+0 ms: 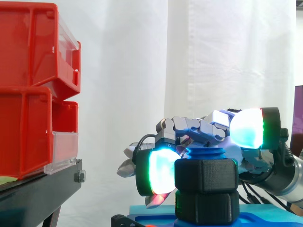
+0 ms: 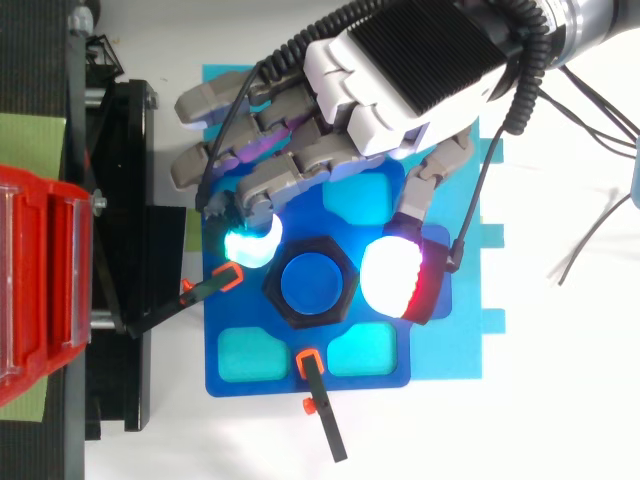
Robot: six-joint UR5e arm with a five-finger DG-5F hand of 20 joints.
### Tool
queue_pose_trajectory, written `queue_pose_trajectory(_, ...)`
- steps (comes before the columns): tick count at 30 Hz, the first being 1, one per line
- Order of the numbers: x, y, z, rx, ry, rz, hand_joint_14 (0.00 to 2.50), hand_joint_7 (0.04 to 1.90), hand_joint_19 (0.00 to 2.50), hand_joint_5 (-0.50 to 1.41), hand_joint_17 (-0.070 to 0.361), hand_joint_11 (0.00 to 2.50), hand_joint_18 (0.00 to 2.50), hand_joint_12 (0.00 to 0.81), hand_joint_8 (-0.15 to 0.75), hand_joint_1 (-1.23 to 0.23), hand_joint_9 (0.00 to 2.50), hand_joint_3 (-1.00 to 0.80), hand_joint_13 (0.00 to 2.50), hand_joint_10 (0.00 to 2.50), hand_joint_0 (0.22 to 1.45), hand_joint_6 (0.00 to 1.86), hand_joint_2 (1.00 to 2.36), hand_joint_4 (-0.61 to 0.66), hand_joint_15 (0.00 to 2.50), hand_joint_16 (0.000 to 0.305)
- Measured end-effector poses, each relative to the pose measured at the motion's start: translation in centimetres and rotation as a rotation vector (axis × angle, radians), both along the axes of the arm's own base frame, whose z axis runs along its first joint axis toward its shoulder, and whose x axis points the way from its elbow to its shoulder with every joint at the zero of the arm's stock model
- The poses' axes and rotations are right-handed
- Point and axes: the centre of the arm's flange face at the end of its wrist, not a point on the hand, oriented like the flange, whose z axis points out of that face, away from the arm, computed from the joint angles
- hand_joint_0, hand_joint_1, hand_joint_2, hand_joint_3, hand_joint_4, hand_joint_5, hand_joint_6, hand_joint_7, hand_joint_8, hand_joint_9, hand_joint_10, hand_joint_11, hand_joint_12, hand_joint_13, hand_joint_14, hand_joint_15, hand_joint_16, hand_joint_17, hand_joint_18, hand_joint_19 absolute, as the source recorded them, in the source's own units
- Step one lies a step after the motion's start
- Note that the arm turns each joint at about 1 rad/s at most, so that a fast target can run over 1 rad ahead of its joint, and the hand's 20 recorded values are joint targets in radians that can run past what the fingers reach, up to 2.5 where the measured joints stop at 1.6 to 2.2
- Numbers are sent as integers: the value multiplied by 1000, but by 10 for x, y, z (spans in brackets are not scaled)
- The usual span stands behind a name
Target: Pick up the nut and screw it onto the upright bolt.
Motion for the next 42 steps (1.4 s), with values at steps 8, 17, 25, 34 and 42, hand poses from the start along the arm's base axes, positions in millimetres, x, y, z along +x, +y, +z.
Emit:
queue_pose_trajectory(8,-2,-7,0,-1,1,-7,0,1233,5,-6,69,0,264,270,254,-126,935,-500,518,0,495,644,1000,147,0,31)
queue_pose_trajectory(17,-4,-13,-1,-6,1,-6,0,1198,11,-5,67,0,288,263,254,-128,961,-500,542,0,498,660,1000,142,0,30)
queue_pose_trajectory(25,-5,-14,-2,-6,8,-7,0,1170,23,-4,66,0,305,261,253,-127,970,-500,556,0,500,671,1000,142,0,29)
queue_pose_trajectory(34,-6,-13,-4,-5,12,-6,0,1466,18,-12,69,0,291,271,253,-109,933,-500,536,0,493,503,1000,149,0,31)
queue_pose_trajectory(42,-5,-12,-3,-4,8,-3,0,1071,15,-73,77,0,266,291,242,-71,867,-500,519,0,477,504,1000,238,0,34)
